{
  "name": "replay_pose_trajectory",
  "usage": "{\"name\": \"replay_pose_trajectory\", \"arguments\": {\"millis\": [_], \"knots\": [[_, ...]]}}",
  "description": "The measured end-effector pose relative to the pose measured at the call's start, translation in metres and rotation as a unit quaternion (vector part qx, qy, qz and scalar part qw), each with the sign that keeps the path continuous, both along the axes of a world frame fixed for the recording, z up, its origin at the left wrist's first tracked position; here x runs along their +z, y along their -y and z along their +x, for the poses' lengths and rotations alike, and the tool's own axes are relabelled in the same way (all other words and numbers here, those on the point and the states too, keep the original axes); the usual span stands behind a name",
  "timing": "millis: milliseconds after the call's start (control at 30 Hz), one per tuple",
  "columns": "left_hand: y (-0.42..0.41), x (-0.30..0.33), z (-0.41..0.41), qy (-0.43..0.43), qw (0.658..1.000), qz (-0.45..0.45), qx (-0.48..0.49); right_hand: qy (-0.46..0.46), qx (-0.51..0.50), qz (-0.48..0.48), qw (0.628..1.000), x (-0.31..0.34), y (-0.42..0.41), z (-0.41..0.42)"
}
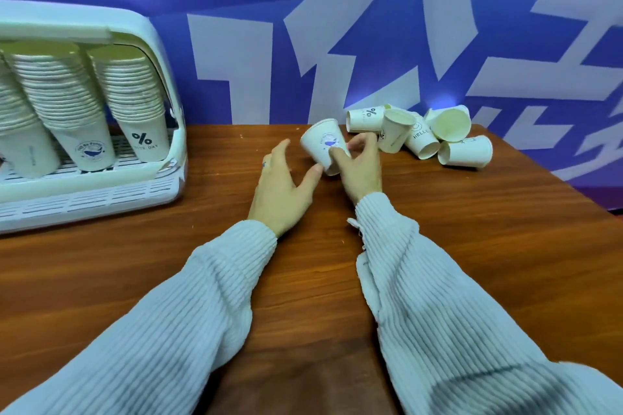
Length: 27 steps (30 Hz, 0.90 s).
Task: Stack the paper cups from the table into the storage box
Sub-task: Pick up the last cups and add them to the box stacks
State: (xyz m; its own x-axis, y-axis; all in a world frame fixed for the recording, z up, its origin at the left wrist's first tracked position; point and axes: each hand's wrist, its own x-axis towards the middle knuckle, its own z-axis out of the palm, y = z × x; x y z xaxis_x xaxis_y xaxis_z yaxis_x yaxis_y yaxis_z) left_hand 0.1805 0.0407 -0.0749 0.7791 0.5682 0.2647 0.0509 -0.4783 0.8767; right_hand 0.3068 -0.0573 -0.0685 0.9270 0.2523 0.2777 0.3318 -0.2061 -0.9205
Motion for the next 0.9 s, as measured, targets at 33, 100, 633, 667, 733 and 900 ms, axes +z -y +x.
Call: {"name": "replay_pose_trajectory", "arguments": {"millis": [33,100,633,667,733,900], "knots": [[-0.002,0.001,0.001,0.004,0.999,-0.042,0.005,-0.029,0.072,0.034,0.996,-0.004,-0.002,-0.009],[-0.004,0.002,0.002,0.017,0.997,-0.066,0.020,-0.087,0.171,0.068,0.979,-0.005,-0.005,-0.017],[-0.004,0.002,-0.003,0.017,0.999,-0.027,-0.012,0.224,-0.274,-0.318,0.879,-0.010,0.009,0.090],[-0.003,0.003,-0.004,0.014,1.000,-0.019,-0.012,0.235,-0.284,-0.311,0.876,-0.010,0.009,0.088],[0.000,0.004,-0.006,0.023,1.000,-0.004,-0.013,0.258,-0.280,-0.296,0.876,-0.009,0.011,0.082],[0.003,0.014,-0.018,0.062,0.997,-0.037,0.017,0.268,-0.182,-0.180,0.929,-0.006,0.018,0.049]]}}
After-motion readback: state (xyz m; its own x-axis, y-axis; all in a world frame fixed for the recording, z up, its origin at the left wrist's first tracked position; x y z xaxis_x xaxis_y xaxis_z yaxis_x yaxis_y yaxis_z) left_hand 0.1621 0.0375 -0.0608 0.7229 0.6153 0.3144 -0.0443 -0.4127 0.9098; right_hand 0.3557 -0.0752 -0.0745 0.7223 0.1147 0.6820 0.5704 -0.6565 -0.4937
